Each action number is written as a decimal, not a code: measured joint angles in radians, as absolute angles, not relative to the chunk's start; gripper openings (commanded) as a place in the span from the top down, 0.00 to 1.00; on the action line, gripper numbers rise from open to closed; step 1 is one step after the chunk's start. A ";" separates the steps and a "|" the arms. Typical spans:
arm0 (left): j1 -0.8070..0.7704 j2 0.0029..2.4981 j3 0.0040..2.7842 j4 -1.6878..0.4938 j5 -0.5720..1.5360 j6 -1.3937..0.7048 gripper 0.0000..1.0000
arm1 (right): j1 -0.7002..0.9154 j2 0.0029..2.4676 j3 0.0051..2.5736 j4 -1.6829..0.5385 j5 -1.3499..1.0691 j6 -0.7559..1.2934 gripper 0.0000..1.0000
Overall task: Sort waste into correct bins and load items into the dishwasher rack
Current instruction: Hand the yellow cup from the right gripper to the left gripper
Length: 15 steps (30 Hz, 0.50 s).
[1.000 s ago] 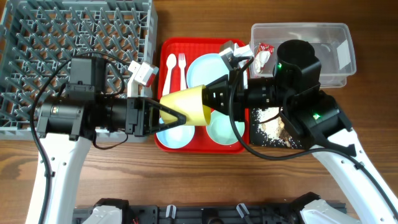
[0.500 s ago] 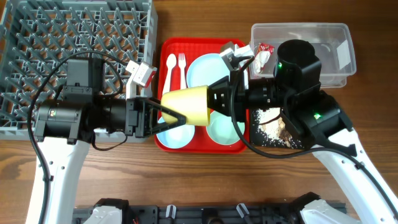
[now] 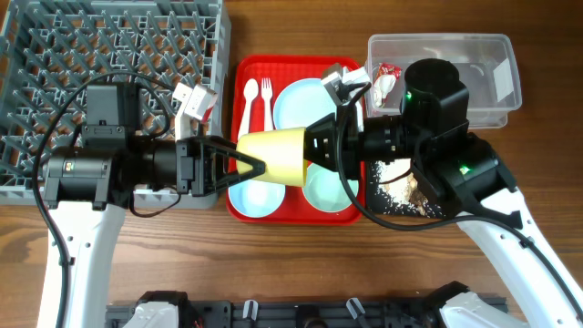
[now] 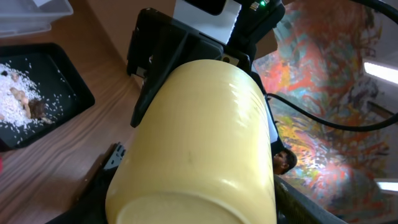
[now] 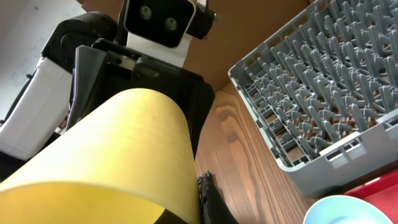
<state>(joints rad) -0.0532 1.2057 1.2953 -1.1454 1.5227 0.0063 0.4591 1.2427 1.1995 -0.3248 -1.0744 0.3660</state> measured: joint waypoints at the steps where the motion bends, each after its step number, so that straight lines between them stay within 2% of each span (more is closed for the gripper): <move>1: -0.053 1.206 1.295 -1.141 1.523 0.006 0.36 | 0.459 1.243 1.200 -0.324 -1.074 0.366 0.96; 4: -0.053 1.206 1.295 -1.132 1.525 0.007 0.42 | 0.457 1.243 1.200 -0.325 -1.078 0.366 0.92; 5: -0.053 1.206 1.295 -1.131 1.529 0.010 0.44 | 0.456 1.243 1.200 -0.325 -1.081 0.366 0.82; 6: -0.052 1.205 1.295 -1.129 1.531 0.010 0.45 | 0.455 1.243 1.200 -0.326 -1.081 0.366 0.76; 10: -0.052 1.205 1.295 -1.124 1.535 0.010 0.44 | 0.455 1.243 1.199 -0.332 -1.081 0.355 0.75; 11: -0.052 1.205 1.295 -1.124 1.535 0.010 0.42 | 0.455 1.243 1.200 -0.332 -1.081 0.355 0.76; 13: -0.052 1.205 1.295 -1.121 1.536 0.010 0.22 | 0.455 1.243 1.200 -0.332 -1.081 0.354 0.82; 15: -0.052 1.205 1.295 -1.118 1.539 0.013 0.18 | 0.455 1.243 1.200 -0.332 -1.081 0.354 0.89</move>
<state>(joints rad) -0.0521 1.2045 1.2953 -1.1183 1.5391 0.0132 0.4553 1.2427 1.1995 -0.3325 -1.0813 0.3542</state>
